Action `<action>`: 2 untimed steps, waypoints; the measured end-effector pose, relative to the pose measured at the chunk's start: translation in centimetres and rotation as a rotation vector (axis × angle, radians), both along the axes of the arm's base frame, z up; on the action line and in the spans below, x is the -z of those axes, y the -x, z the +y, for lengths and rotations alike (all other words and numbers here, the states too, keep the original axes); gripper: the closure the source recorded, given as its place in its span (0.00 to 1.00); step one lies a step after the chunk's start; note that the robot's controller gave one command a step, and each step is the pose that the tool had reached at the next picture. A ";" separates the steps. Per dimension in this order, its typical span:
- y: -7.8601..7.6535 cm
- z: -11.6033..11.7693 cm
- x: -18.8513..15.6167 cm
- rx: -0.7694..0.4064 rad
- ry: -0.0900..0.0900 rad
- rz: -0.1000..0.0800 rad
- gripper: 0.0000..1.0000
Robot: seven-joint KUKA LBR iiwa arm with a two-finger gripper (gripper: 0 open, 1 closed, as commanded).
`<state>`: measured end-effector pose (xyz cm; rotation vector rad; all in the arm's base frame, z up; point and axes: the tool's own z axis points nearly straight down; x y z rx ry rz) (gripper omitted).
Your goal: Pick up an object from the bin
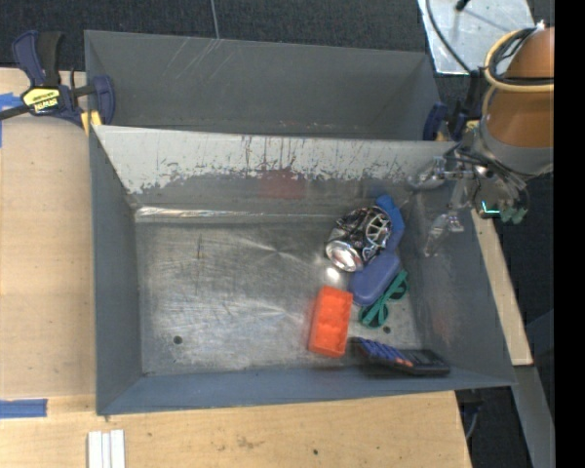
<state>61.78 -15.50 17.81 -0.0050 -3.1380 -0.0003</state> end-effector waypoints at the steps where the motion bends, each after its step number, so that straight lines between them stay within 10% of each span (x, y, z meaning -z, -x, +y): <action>1: -0.2 0.1 -0.5 -0.003 0.002 -0.008 0.00; 2: 2.0 1.6 5.3 0.039 0.002 -0.013 0.00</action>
Offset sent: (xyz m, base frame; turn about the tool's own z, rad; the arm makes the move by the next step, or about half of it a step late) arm -0.0423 0.0308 -0.1081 0.0736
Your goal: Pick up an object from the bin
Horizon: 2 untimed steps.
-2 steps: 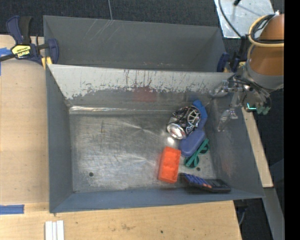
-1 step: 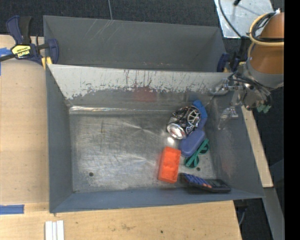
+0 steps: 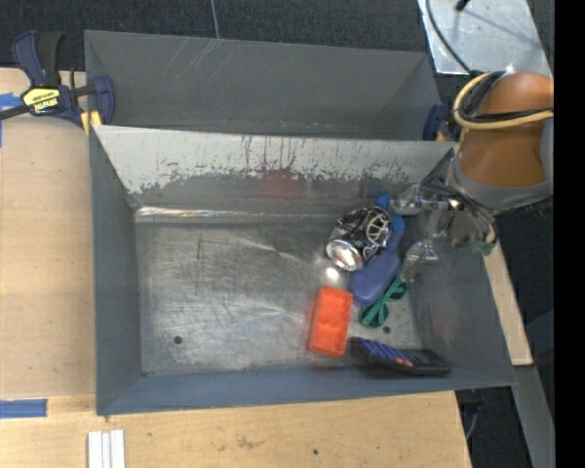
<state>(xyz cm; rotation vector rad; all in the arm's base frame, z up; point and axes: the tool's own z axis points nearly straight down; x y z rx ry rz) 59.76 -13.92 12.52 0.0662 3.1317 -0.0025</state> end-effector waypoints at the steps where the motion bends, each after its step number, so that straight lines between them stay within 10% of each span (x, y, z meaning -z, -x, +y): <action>1: -2.9 2.1 4.5 -0.174 0.000 0.005 1.00; 2: -2.9 2.1 4.5 -0.174 0.000 0.005 1.00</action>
Offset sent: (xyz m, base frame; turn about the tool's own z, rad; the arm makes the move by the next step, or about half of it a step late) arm 0.0000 0.0000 0.0000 0.0000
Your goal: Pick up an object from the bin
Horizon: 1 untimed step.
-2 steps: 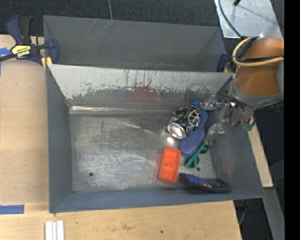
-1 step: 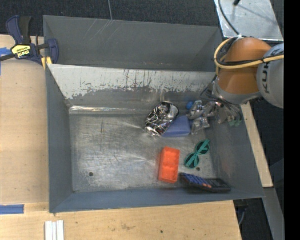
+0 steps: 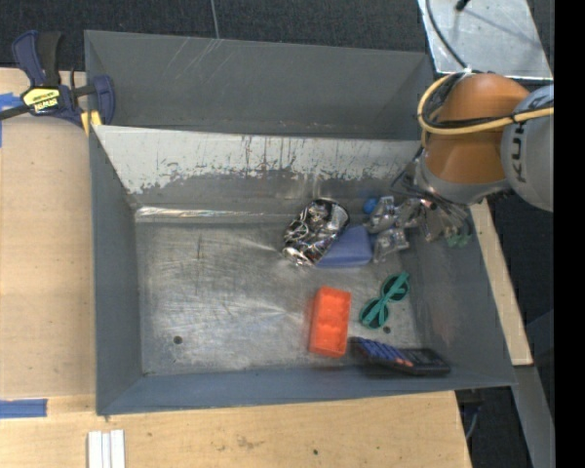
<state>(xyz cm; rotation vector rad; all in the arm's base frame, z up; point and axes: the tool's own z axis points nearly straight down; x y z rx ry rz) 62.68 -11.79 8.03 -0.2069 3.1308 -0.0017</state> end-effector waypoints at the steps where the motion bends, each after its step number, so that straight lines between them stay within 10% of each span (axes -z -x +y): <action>1: 0.9 0.1 -16.6 0.059 0.001 -0.010 1.00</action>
Offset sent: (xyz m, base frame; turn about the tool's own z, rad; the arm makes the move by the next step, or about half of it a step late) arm 0.0000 0.0000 0.0000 0.0000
